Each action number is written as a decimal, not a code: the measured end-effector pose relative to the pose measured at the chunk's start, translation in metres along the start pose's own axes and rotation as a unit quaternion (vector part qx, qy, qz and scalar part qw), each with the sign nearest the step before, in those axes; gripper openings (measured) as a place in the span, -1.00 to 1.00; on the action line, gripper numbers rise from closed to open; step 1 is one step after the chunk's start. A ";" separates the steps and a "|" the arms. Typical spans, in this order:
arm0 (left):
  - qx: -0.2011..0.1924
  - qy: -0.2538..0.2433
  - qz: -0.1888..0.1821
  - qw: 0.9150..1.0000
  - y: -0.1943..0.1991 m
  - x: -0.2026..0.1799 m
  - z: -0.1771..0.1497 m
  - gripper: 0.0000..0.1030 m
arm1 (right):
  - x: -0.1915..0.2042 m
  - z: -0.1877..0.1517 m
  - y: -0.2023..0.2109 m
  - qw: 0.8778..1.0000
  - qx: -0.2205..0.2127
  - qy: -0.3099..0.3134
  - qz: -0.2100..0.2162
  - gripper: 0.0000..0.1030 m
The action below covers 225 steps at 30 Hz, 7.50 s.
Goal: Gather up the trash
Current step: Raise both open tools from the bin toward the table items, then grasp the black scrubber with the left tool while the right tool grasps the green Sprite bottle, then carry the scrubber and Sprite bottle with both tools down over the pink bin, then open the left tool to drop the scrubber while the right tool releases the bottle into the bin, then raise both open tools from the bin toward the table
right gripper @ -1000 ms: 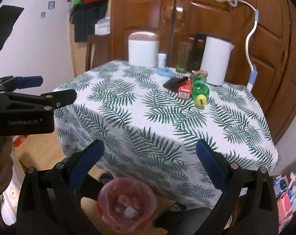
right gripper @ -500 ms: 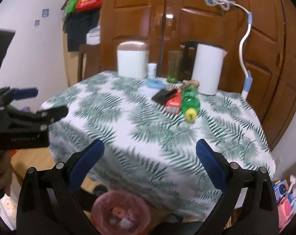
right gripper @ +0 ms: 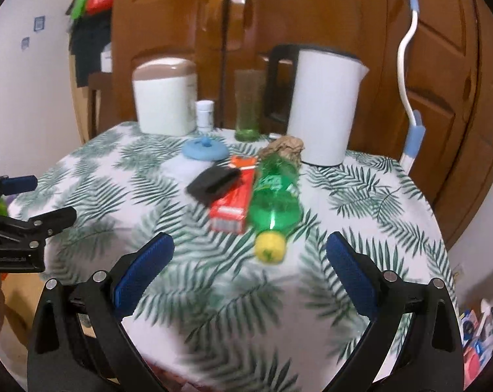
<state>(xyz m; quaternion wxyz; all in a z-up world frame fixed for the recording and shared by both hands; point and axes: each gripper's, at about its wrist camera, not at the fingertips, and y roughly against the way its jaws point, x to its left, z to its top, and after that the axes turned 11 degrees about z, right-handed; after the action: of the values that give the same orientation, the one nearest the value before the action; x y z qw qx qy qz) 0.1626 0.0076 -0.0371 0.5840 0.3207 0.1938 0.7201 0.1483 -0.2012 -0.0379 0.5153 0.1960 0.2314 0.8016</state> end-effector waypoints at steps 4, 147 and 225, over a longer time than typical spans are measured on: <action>0.010 -0.008 0.008 1.000 -0.031 -0.013 0.024 0.90 | -0.015 0.015 -0.022 1.000 0.007 -0.002 -0.010 0.86; 0.323 -0.069 -0.108 0.938 -0.151 -0.067 -0.361 -0.72 | 0.104 -0.348 -0.141 0.933 0.326 -0.039 0.147 0.30; -0.009 -0.053 -0.027 0.998 0.080 0.003 -0.100 0.90 | 0.081 -0.105 0.049 0.998 0.043 0.019 0.044 0.88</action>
<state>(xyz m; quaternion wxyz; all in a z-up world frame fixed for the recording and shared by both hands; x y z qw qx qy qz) 0.0360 0.0003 -0.0563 0.6150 0.3478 0.1649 0.6882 0.0223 -0.1620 -0.0897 0.4662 0.2126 0.2669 0.8162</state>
